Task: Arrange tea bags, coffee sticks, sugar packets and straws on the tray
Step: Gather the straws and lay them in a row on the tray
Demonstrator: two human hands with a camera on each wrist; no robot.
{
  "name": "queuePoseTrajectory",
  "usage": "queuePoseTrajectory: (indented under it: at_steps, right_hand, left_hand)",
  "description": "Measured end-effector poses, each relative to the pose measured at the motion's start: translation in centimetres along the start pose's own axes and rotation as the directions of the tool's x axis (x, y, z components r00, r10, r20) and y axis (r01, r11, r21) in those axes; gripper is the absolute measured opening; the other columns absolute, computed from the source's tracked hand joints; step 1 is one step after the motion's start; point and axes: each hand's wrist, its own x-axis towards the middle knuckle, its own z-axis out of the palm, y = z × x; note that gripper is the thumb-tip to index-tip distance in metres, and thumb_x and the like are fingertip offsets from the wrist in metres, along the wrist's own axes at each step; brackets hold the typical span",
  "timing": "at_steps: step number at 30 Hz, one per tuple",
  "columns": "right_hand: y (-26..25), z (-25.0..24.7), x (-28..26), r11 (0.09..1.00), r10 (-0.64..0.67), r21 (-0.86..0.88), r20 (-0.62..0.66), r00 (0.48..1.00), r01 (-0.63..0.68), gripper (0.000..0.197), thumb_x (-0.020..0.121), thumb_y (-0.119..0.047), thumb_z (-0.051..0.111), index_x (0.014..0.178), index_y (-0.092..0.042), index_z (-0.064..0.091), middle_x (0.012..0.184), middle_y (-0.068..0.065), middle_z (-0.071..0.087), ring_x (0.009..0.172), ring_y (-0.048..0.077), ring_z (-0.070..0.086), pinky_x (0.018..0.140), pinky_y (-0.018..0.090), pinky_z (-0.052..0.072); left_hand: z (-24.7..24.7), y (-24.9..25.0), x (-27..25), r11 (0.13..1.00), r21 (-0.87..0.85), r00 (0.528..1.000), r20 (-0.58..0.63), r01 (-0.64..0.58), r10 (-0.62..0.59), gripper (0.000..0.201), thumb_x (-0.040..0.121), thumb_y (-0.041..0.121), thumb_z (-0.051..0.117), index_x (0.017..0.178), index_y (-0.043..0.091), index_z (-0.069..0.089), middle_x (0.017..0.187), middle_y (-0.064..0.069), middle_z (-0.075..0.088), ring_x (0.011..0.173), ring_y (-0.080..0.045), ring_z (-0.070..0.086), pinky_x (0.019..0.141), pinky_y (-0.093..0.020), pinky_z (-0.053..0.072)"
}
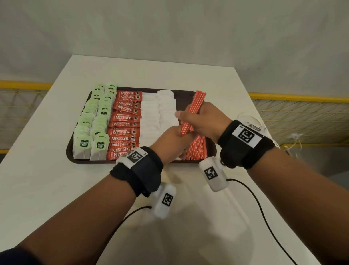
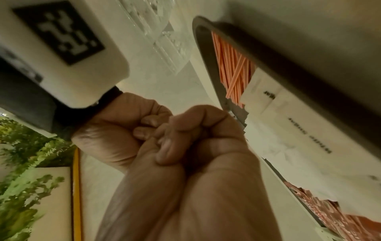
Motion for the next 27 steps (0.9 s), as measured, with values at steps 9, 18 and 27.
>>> queuePoseTrajectory:
  at_steps: [9, 18, 27]
  right_hand:
    - [0.2, -3.2, 10.5, 0.969, 0.202, -0.114, -0.152, 0.968, -0.220, 0.023, 0.087, -0.030, 0.062, 0.076, -0.011, 0.062, 0.049, -0.006, 0.058, 0.041, 0.009, 0.052, 0.049, 0.026, 0.041]
    - [4.2, -2.5, 16.8, 0.641, 0.366, -0.685, -0.124, 0.923, -0.346, 0.040, 0.086, -0.051, 0.059, 0.101, -0.014, 0.062, 0.094, 0.005, 0.061, 0.085, 0.027, 0.059, 0.075, 0.034, 0.049]
    - [5.5, -0.6, 17.8, 0.523, 0.430, -0.787, -0.088, 0.899, -0.327, 0.059, 0.093, -0.047, 0.055, 0.136, -0.007, 0.048, 0.136, 0.013, 0.053, 0.122, 0.031, 0.052, 0.099, 0.038, 0.041]
  left_hand:
    - [-4.7, -0.8, 1.9, 0.890, 0.455, 0.986, -0.153, 0.017, 0.059, 0.039, 0.084, 0.036, 0.073, 0.116, 0.023, 0.055, 0.116, 0.007, 0.058, 0.103, -0.008, 0.056, 0.073, -0.015, 0.042]
    - [-6.4, -2.2, -0.2, 0.780, 0.626, 0.988, -0.128, 0.013, 0.087, 0.033, 0.089, 0.034, 0.067, 0.120, 0.025, 0.058, 0.121, 0.006, 0.056, 0.107, -0.009, 0.054, 0.088, -0.021, 0.044]
    - [-6.8, -3.2, -1.0, 0.833, 0.553, 0.988, -0.122, -0.010, 0.092, 0.027, 0.090, 0.034, 0.066, 0.115, 0.028, 0.058, 0.118, 0.010, 0.053, 0.105, -0.006, 0.055, 0.072, -0.014, 0.042]
